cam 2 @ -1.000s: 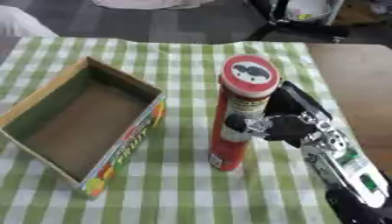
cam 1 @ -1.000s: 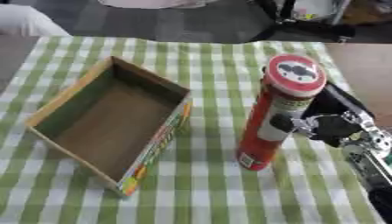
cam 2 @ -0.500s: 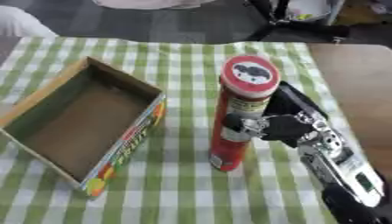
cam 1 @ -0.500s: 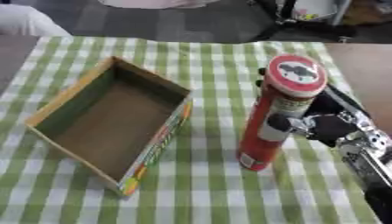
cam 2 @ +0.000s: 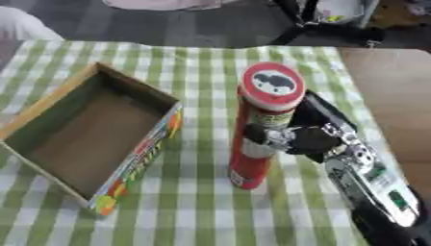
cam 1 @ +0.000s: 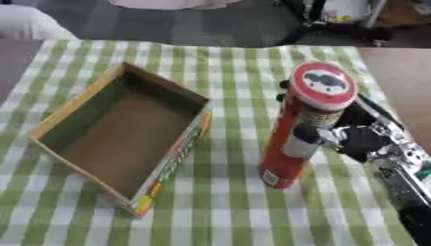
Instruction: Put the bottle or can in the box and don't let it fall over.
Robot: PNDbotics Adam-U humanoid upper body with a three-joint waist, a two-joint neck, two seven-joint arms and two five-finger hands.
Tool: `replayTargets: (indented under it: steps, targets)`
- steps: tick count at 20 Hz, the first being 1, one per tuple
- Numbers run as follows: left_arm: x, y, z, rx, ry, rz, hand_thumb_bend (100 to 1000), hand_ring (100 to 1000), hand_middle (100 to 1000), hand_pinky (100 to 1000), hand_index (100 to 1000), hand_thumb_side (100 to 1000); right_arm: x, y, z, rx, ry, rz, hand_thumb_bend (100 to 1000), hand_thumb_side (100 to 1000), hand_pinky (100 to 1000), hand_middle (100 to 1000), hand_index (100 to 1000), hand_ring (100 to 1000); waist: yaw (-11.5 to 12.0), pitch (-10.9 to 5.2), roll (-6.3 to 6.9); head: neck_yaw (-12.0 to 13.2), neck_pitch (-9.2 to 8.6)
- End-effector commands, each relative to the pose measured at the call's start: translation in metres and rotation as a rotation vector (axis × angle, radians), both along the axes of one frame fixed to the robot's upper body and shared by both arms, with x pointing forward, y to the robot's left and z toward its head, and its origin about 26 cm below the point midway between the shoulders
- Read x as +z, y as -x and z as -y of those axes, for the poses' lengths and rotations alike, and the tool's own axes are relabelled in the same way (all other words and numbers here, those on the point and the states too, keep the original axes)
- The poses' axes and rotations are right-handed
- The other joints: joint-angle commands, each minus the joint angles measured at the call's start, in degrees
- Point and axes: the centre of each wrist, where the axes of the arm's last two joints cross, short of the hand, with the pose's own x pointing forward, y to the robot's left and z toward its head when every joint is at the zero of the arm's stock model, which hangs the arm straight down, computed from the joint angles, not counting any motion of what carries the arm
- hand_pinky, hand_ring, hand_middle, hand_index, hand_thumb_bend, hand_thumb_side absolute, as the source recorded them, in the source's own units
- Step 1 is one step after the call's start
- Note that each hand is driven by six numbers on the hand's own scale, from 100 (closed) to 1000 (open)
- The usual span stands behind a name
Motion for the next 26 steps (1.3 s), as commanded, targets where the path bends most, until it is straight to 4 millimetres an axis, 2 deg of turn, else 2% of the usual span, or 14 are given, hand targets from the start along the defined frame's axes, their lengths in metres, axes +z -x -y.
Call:
replayTargets:
  steps: [1,6,16,26]
  targets:
    - [0.01,0.0,-0.003,0.0,-0.023,0.023,527,849,772,766,828,477,0.006,-0.001,0.0,0.018,0.001,0.018,580,100,795,793,801,805,0.04,-0.73,0.17,-0.21,-0.73]
    - [0.01,0.0,-0.003,0.001,-0.023,0.022,522,848,770,767,826,478,0.006,-0.002,0.0,0.008,0.01,0.014,529,100,775,739,763,747,0.03,-0.74,0.17,-0.21,-0.8]
    - [0.009,0.001,-0.003,0.002,-0.02,0.02,513,847,767,767,823,480,0.004,-0.004,-0.001,-0.059,0.032,0.022,451,100,644,599,680,605,0.01,-0.63,0.16,-0.16,-0.83]
    - [0.009,0.001,-0.003,0.002,-0.023,0.018,504,847,767,768,823,486,0.015,0.003,-0.002,-0.12,0.016,0.079,389,100,586,546,622,555,-0.17,-0.75,0.15,-0.01,-0.91]
